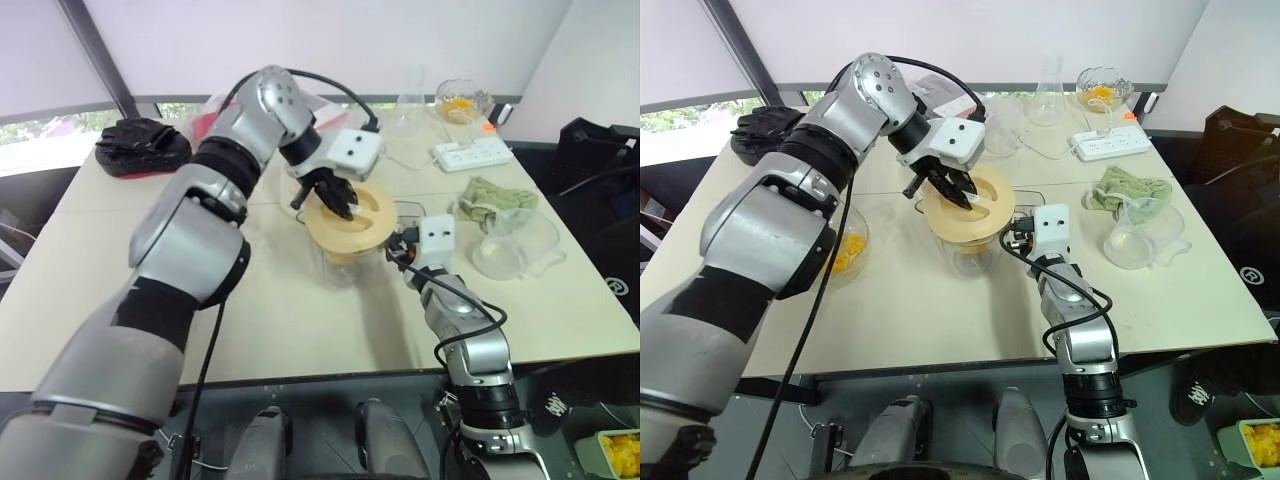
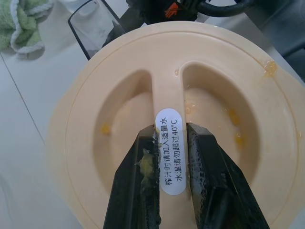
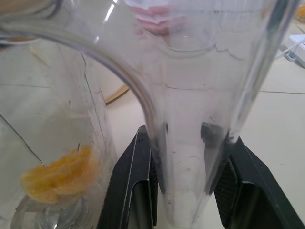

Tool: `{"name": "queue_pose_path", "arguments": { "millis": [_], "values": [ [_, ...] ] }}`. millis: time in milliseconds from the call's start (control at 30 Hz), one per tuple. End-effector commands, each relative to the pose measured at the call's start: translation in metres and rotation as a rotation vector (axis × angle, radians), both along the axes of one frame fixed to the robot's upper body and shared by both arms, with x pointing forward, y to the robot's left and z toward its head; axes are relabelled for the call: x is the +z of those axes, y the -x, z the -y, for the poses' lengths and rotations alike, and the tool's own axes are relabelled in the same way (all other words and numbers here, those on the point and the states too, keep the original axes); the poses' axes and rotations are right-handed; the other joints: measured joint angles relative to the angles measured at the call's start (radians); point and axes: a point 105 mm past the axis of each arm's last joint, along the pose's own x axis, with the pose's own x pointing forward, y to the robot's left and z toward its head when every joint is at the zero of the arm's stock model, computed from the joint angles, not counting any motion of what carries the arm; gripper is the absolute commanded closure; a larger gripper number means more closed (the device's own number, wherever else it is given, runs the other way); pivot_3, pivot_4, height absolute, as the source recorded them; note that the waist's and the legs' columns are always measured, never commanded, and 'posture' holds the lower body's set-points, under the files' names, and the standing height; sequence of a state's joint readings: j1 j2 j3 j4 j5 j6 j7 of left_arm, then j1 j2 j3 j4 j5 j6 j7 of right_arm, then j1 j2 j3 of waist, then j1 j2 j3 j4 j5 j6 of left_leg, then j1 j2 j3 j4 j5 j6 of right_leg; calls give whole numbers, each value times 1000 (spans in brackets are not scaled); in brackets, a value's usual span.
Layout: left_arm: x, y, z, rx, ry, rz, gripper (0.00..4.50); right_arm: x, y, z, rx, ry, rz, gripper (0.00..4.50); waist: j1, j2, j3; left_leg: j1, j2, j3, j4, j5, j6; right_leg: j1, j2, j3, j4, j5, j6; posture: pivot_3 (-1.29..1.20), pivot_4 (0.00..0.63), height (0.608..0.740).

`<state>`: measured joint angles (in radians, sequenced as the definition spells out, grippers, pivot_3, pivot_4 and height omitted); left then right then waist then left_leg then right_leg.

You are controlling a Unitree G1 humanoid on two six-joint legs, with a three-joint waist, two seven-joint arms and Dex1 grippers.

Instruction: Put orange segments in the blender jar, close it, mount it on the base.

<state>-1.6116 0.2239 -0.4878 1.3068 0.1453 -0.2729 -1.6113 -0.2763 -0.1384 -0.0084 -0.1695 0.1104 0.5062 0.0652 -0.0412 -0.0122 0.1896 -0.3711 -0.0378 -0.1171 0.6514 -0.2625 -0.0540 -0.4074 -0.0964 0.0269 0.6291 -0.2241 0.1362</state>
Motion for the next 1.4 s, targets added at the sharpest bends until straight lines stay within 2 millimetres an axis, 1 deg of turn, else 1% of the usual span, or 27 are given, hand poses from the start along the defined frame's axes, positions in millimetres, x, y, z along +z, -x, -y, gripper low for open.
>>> {"name": "queue_pose_path", "arguments": {
  "millis": [33,167,267,433,567,633,833,967,1133,1267,1400],
  "values": [
    [-37,-5,-18,119,-90,-109,4241,35,4,11,-37,-17,133,3394,0,0,0,0,0,0,0,0,0,0,0,0,0,0,0,0,150,740],
    [-31,-4,-14,196,-18,-202,4241,34,4,10,-33,-17,130,3394,1,0,0,0,0,0,0,0,0,0,0,0,0,0,0,0,150,740],
    [-26,-7,-12,244,17,-206,4241,33,4,9,-30,-16,128,3394,0,0,0,-1,0,0,0,0,0,-1,0,0,0,0,1,0,150,740],
    [-20,-16,-16,413,46,-241,4241,33,1,6,-21,-19,127,3394,0,0,0,-2,0,0,-2,0,0,-2,0,0,-1,-1,2,0,150,740],
    [-23,-20,-21,558,8,-280,4241,33,-1,5,-17,-22,127,3394,1,0,0,-2,0,0,-2,0,0,-2,0,0,-1,-1,2,0,150,740],
    [-23,-17,-20,572,3,-317,4241,33,-2,4,-14,-23,127,3394,0,0,0,-2,0,0,-2,0,0,-2,0,0,-1,-2,2,0,150,740],
    [-16,-20,-14,726,77,-371,4241,32,-3,-1,2,-24,125,3394,-2,0,0,-2,0,0,-3,0,1,-3,0,0,-1,-2,3,0,150,740],
    [-10,-15,-10,708,94,-407,4241,32,-3,-1,8,-19,124,3394,-3,0,1,-2,0,0,-3,-1,1,-3,0,0,-1,-2,3,0,150,740],
    [-1,-5,-8,615,106,-396,4241,30,-5,-3,23,-16,118,3394,-6,1,1,-2,0,0,-4,-1,1,-4,0,0,-1,-2,2,0,150,740],
    [5,3,-8,545,118,-365,4241,31,-6,-4,28,-17,121,3394,-8,1,1,-3,0,0,-4,-1,1,-5,0,0,0,-2,2,0,150,740],
    [10,9,-9,451,134,-286,4241,33,-5,-4,27,-6,135,3394,-10,1,2,-3,0,0,-5,-1,1,-6,0,0,0,-1,0,0,150,740]
  ]
}}
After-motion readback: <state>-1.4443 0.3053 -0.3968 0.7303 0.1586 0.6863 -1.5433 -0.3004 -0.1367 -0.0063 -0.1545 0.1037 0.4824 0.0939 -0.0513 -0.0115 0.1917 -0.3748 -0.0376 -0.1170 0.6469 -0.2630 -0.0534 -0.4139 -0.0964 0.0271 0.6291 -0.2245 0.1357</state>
